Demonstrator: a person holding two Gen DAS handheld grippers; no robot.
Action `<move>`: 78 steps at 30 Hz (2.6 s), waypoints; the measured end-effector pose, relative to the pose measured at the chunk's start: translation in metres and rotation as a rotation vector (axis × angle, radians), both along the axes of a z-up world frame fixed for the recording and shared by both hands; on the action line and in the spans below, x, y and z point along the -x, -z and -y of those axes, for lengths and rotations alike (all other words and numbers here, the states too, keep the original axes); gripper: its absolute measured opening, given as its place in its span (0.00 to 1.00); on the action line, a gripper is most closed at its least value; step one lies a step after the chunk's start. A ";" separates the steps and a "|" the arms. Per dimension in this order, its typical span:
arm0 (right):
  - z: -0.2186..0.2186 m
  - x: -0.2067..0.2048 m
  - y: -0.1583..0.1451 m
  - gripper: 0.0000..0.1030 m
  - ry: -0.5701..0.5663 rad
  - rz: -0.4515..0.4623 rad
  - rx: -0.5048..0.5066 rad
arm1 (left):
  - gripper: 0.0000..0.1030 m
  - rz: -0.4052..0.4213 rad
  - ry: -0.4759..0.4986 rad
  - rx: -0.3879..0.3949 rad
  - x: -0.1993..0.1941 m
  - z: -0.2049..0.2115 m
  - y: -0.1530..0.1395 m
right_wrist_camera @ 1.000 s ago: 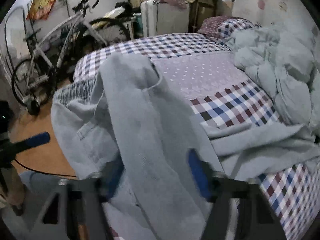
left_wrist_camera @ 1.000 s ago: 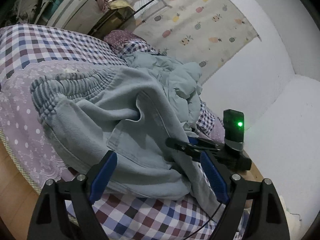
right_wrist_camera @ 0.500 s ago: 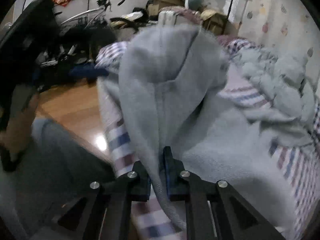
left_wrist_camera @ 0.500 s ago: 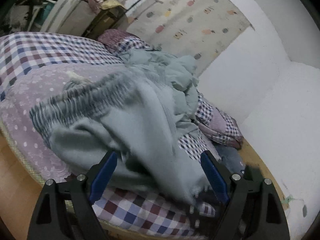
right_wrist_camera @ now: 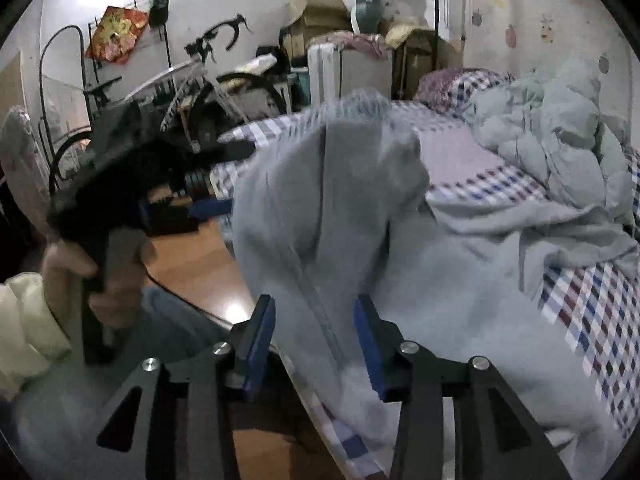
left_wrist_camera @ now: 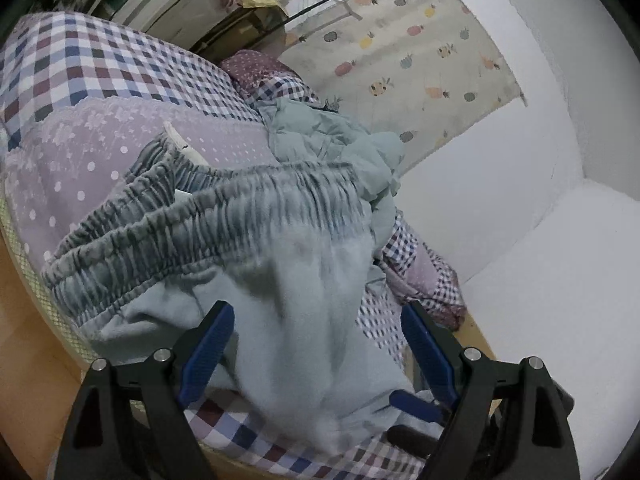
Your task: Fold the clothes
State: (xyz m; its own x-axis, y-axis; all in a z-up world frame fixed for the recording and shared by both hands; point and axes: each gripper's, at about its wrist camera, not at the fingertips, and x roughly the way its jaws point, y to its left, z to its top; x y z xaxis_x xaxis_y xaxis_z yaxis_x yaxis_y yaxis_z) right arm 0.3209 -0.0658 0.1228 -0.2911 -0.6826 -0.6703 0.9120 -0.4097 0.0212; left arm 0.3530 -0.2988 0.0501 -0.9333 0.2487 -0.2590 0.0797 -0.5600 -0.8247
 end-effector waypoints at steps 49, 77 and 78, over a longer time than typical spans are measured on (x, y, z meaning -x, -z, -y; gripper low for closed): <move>0.046 -0.099 0.021 0.04 -0.278 -0.161 -0.115 | 0.26 0.202 -0.021 0.155 -0.031 -0.043 -0.002; 0.293 0.028 -0.007 0.56 -0.351 -0.221 -0.530 | 0.25 0.112 -0.092 0.032 -0.067 -0.065 0.006; 0.301 0.029 0.001 0.56 -0.359 -0.237 -0.555 | 0.25 0.109 -0.092 0.025 -0.067 -0.064 0.007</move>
